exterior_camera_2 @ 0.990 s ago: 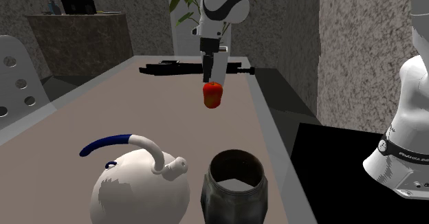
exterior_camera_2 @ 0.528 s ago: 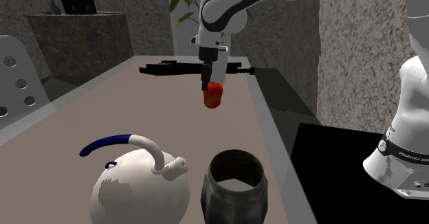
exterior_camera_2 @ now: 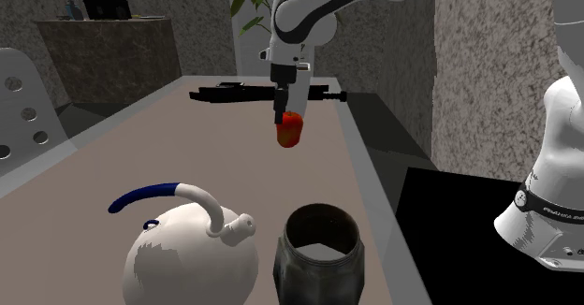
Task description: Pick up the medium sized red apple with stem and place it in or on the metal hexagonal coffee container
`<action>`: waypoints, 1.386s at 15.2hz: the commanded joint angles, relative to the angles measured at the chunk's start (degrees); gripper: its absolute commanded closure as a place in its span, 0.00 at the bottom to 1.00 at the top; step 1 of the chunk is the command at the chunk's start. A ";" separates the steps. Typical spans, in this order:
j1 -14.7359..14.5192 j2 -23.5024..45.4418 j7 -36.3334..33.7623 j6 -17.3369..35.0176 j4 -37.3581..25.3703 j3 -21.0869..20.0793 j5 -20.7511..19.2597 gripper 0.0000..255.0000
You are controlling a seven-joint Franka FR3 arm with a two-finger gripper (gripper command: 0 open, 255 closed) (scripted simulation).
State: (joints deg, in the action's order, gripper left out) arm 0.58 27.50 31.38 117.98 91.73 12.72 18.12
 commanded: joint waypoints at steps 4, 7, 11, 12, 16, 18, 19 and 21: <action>-0.01 0.03 0.00 0.02 0.14 0.00 -0.01 1.00; -0.02 -0.01 0.00 0.06 0.21 0.00 -0.01 1.00; -0.04 -0.81 -0.50 -1.85 -0.97 0.18 -0.42 1.00; -0.04 -1.07 -0.67 -2.47 -1.34 0.23 -0.55 1.00; -0.05 -2.03 -1.32 -5.01 -3.01 0.43 -1.02 1.00; -0.04 -2.44 -1.63 -6.30 -3.94 0.51 -1.24 1.00; -0.03 -2.63 -1.79 -6.96 -4.42 0.55 -1.34 1.00; 0.00 -2.97 -2.10 -8.29 -5.45 0.63 -1.53 1.00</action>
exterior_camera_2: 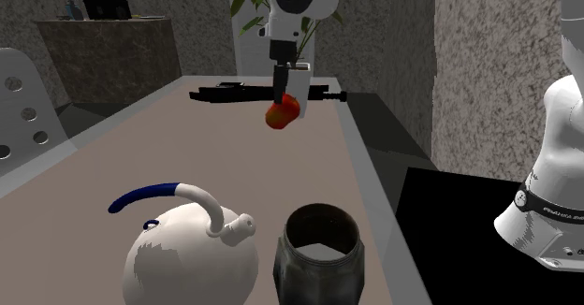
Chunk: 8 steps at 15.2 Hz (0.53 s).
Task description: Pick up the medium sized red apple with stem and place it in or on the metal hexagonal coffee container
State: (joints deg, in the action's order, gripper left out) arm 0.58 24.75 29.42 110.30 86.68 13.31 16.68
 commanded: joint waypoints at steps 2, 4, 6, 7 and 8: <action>0.05 -0.51 -0.44 -1.97 -1.50 0.10 -0.27 1.00; 0.10 -0.76 -0.74 -3.35 -2.67 0.16 -0.43 1.00; 0.17 -0.95 -1.03 -4.75 -3.92 0.22 -0.57 1.00; 0.20 -1.03 -1.18 -5.46 -4.57 0.24 -0.63 1.00; 0.24 -1.09 -1.32 -6.18 -5.24 0.27 -0.69 1.00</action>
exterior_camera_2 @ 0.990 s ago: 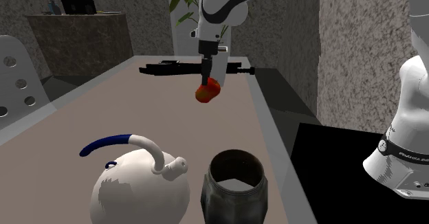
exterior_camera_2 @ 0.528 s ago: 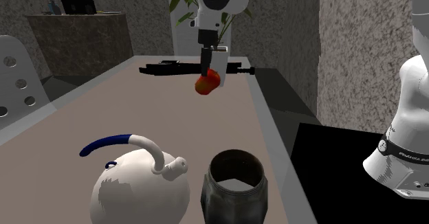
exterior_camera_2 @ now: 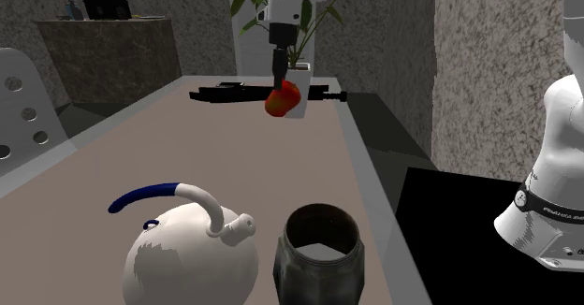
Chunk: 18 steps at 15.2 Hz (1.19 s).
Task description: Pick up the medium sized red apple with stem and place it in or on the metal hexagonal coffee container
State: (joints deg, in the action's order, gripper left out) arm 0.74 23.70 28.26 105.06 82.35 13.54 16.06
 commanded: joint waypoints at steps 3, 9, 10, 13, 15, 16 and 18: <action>0.22 -0.14 -0.60 -3.15 -3.06 0.10 -0.21 1.00; 0.62 0.09 -1.45 -7.79 -8.01 0.17 -0.35 1.00; 0.71 0.19 -1.59 -8.60 -8.93 0.18 -0.35 1.00; 1.00 0.62 -2.01 -11.10 -11.90 0.19 -0.32 1.00; 1.23 1.02 -2.30 -12.83 -14.06 0.19 -0.26 1.00; 1.26 1.07 -2.34 -13.07 -14.35 0.19 -0.26 1.00; -1.04 -2.45 -4.25 -11.13 -9.35 -0.18 -1.13 1.00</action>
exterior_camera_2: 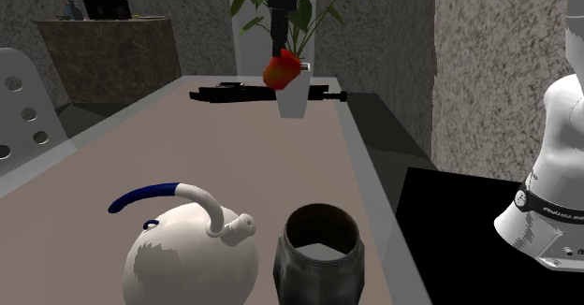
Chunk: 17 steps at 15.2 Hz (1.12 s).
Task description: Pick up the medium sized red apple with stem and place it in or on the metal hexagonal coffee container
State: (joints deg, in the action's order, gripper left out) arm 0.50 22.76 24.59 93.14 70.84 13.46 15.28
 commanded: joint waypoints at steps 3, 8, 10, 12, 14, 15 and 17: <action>-3.92 -6.08 -3.78 3.18 8.36 -0.93 -1.58 1.00; -8.46 -12.18 -9.68 6.14 16.14 -2.95 -3.32 1.00; -10.12 -14.17 -12.17 7.05 18.55 -3.90 -3.90 1.00; -11.69 -15.91 -14.72 7.85 20.60 -4.96 -4.41 1.00; -13.21 -17.42 -17.31 8.54 22.32 -6.07 -4.86 1.00; -13.95 -18.09 -18.62 8.84 23.07 -6.66 -5.07 1.00; -15.38 -19.25 -21.26 9.39 24.33 -7.87 -5.45 1.00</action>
State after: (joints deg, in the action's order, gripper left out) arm -14.15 4.24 4.69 102.01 94.15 6.18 10.03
